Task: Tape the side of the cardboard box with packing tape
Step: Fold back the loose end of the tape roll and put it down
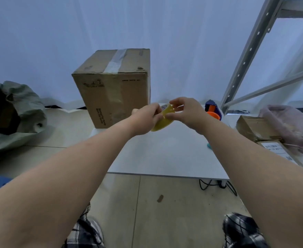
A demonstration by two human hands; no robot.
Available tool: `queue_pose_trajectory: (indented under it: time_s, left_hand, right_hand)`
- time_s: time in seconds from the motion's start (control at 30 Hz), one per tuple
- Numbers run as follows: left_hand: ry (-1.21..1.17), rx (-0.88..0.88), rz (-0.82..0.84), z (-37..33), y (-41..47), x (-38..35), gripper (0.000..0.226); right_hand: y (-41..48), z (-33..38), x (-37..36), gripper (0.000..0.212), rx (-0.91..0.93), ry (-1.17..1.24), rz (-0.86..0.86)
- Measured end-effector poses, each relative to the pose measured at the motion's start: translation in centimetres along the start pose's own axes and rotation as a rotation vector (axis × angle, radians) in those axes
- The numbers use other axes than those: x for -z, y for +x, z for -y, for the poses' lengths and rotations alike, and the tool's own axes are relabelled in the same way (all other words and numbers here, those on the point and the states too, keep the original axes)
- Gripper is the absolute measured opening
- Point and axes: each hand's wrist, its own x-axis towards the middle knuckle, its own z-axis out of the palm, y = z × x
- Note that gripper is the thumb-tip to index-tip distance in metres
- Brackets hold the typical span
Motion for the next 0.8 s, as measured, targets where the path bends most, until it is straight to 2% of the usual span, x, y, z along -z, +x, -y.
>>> queue_pose_trajectory:
  time_s: [0.13,0.23,0.33,0.43,0.57,0.67,0.8]
  left_hand:
    - [-0.016,0.029,-0.010,0.7,-1.0,0.7,0.015]
    - [-0.019,-0.002,0.002,0.6,-1.3,1.0,0.010]
    - [0.004,-0.041,0.014,0.2,-1.6,1.0,0.008]
    - [0.021,-0.043,0.037,0.1,-1.4,0.8,0.009]
    - [-0.070,-0.043,0.021,-0.7,-0.7,1.0,0.027]
    - [-0.222,-0.052,0.040,-1.3,-0.3,1.5,0.042]
    - [-0.121,-0.109,-0.018,-1.6,-0.3,2.0,0.042]
  right_hand:
    - [-0.6,0.7,-0.6,0.029,0.023,-0.003,-0.078]
    - [-0.6,0.4,-0.5,0.019,-0.036,0.078,-0.170]
    - [-0.8,0.2,-0.1,0.024,-0.104,0.166,-0.172]
    - [-1.2,0.0,0.0,0.029,-0.111,0.126,-0.120]
    - [-1.1,0.0,-0.7,0.032,-0.056,-0.022,-0.117]
    - [-0.9,0.3,-0.7,0.034,-0.031,-0.027,-0.167]
    - [-0.9,1.0,-0.1,0.032,-0.056,0.053,-0.204]
